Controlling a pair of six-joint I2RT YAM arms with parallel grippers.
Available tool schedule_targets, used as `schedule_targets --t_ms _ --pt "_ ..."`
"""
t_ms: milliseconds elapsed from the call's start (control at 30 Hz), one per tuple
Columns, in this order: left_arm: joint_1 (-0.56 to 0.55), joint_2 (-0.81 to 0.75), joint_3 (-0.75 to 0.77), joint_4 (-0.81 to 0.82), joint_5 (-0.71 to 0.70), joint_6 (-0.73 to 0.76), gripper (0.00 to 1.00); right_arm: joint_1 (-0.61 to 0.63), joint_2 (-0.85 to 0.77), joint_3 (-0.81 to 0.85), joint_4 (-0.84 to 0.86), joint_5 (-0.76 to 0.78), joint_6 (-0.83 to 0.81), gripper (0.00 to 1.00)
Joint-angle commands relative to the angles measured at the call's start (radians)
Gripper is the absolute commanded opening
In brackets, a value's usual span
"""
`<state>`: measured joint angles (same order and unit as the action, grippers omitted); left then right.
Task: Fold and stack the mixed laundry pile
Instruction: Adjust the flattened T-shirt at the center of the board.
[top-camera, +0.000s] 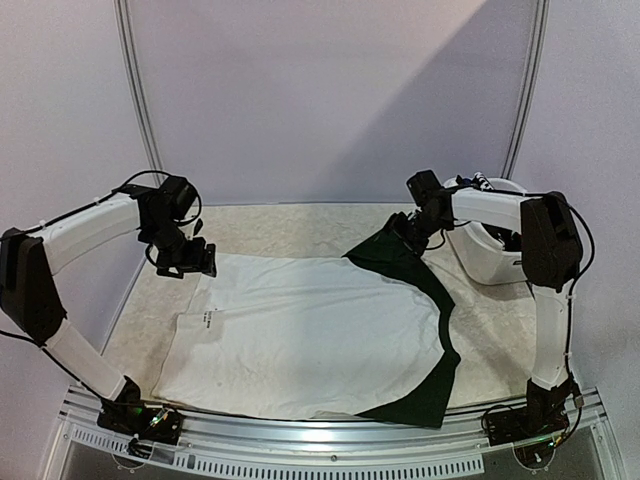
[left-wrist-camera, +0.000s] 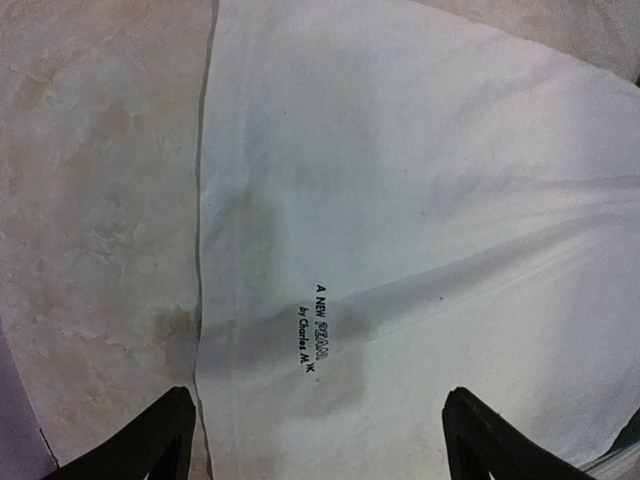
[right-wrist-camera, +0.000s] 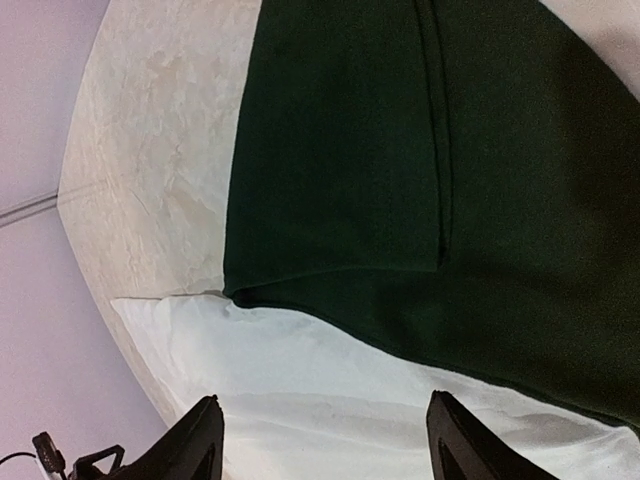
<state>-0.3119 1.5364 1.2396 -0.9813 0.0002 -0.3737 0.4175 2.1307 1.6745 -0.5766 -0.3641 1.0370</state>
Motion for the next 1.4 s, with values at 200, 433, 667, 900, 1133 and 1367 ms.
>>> schedule_targets --t_ms 200,433,667,900,1133,1367 --pt "0.027 -0.062 -0.03 -0.012 0.065 0.014 0.87 -0.006 0.07 0.006 0.046 0.066 0.103 0.6" --pt "0.027 -0.062 -0.028 -0.008 0.08 -0.008 0.86 -0.007 0.112 0.035 0.055 0.082 0.106 0.56" --pt "0.028 -0.065 -0.022 -0.018 0.069 -0.01 0.86 -0.01 0.145 0.049 0.076 0.088 0.118 0.49" --pt "0.028 -0.065 -0.02 -0.022 0.059 -0.013 0.86 -0.019 0.173 0.085 0.069 0.094 0.112 0.42" --pt "0.027 -0.059 -0.011 -0.026 0.049 -0.013 0.86 -0.027 0.2 0.096 0.059 0.086 0.11 0.37" --pt "0.027 -0.047 -0.004 -0.025 0.043 -0.013 0.86 -0.027 0.209 0.129 0.025 0.094 0.089 0.13"
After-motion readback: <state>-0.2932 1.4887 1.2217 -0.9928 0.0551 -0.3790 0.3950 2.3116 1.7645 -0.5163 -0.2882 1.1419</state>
